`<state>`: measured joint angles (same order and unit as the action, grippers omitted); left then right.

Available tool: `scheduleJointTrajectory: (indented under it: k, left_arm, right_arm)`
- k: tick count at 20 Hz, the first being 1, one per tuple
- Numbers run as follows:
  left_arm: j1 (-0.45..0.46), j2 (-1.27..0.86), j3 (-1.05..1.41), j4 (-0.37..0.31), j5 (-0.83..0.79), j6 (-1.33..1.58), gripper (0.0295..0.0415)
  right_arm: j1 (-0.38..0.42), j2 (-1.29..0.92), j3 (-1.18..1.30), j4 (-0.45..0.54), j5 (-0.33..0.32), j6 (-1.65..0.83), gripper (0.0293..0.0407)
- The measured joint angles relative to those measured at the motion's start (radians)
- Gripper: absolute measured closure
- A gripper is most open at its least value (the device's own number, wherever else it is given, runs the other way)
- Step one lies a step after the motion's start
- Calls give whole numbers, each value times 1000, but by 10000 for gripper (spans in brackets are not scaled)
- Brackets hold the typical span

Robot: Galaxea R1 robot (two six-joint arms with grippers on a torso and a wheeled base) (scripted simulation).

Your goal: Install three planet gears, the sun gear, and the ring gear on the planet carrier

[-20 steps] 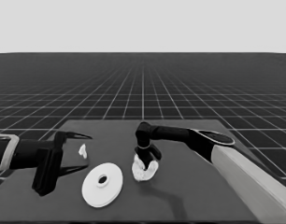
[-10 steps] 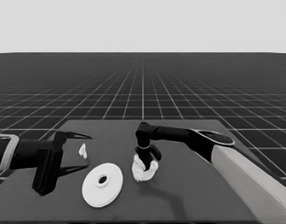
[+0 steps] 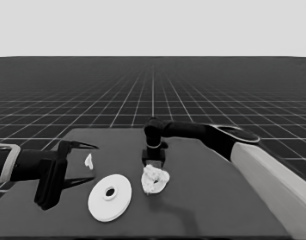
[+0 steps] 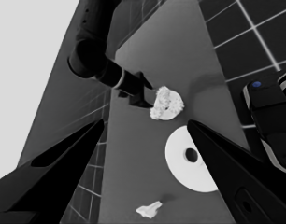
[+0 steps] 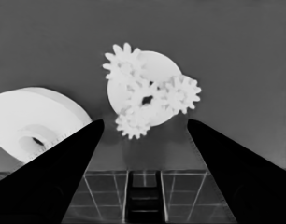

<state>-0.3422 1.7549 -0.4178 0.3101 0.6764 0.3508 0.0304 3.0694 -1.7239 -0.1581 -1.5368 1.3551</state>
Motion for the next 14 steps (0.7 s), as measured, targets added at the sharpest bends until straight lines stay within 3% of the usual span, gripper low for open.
scheduleJointTrajectory:
  k: [1,2,3,5,10,11,12,13,14]
  left_arm:
    - [0,0,0,0,0,0,326]
    - [0,0,0,0,0,0,326]
    - [0,0,0,0,0,0,326]
    - [0,0,0,0,0,0,326]
    - [0,0,0,0,0,0,326]
    - [163,180,51,485,443,-486,322]
    - [244,440,-6,492,929,-986,311]
    - [260,589,-164,243,982,-1415,306]
    - [270,630,-310,71,961,-1606,313]
  right_arm:
    - [-124,-276,458,-219,147,-411,296]
    - [-243,-699,819,-351,233,-669,305]
    - [-308,-964,1030,-428,283,-822,311]
    - [-361,-1196,1232,-501,331,-964,315]
    - [-384,-1303,1330,-537,355,-1034,315]
    - [-384,-1306,1333,-538,356,-1036,315]
    - [-385,-1308,1335,-539,356,-1037,315]
    - [-385,-1309,1336,-539,356,-1038,315]
    - [-385,-1309,1336,-539,357,-1039,315]
